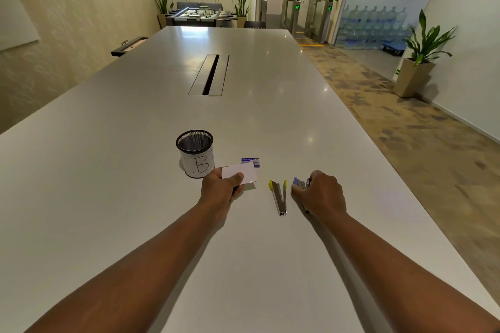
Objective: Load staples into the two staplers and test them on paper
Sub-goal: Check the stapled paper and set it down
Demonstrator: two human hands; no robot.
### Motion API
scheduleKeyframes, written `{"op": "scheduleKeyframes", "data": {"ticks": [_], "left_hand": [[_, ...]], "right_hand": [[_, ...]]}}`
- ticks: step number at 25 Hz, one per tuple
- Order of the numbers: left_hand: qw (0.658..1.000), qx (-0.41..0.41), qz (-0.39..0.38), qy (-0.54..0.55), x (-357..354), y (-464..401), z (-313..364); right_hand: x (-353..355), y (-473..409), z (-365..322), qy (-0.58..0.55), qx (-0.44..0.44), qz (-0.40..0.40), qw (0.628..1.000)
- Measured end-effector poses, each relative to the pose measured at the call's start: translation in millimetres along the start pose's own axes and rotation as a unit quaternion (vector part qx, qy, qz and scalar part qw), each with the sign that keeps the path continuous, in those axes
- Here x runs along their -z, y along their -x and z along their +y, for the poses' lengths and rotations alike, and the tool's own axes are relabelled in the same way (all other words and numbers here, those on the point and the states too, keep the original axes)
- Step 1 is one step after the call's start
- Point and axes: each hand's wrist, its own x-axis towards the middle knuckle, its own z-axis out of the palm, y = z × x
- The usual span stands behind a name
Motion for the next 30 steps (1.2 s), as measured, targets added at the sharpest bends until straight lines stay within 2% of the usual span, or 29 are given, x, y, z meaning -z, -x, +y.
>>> {"op": "scheduleKeyframes", "data": {"ticks": [5,8,12,15,19,22,25,27,30], "left_hand": [[1.000,-0.004,-0.005,0.008,-10.8,8.1,11.3],[1.000,-0.020,-0.022,0.002,-15.2,16.7,26.8],[0.998,-0.048,-0.030,-0.031,-18.1,33.0,42.2],[0.997,-0.062,-0.017,-0.053,-19.8,46.4,49.4],[0.997,-0.050,-0.026,-0.056,-19.1,65.0,62.9],[0.993,-0.038,-0.025,-0.108,-19.0,80.3,74.2],[0.982,-0.062,-0.022,-0.177,-18.8,90.7,83.2],[0.981,-0.088,-0.056,-0.164,-15.2,97.7,91.2],[0.970,-0.142,-0.101,-0.170,-10.8,103.8,99.8]], "right_hand": [[4.2,-1.1,1.9,-0.023,-0.001,-0.009,1.000],[13.1,5.6,-4.5,-0.078,0.013,0.054,0.995],[29.5,21.4,-38.0,-0.132,0.182,0.120,0.967],[38.5,33.4,-65.5,-0.099,0.311,0.096,0.940],[45.9,43.1,-83.8,-0.091,0.400,0.105,0.906],[52.5,47.6,-90.3,-0.157,0.354,0.101,0.916],[59.9,48.2,-96.1,-0.251,0.251,0.006,0.935],[66.1,49.1,-98.4,-0.298,0.225,-0.051,0.926],[76.4,53.0,-102.0,-0.367,0.182,-0.095,0.907]]}}
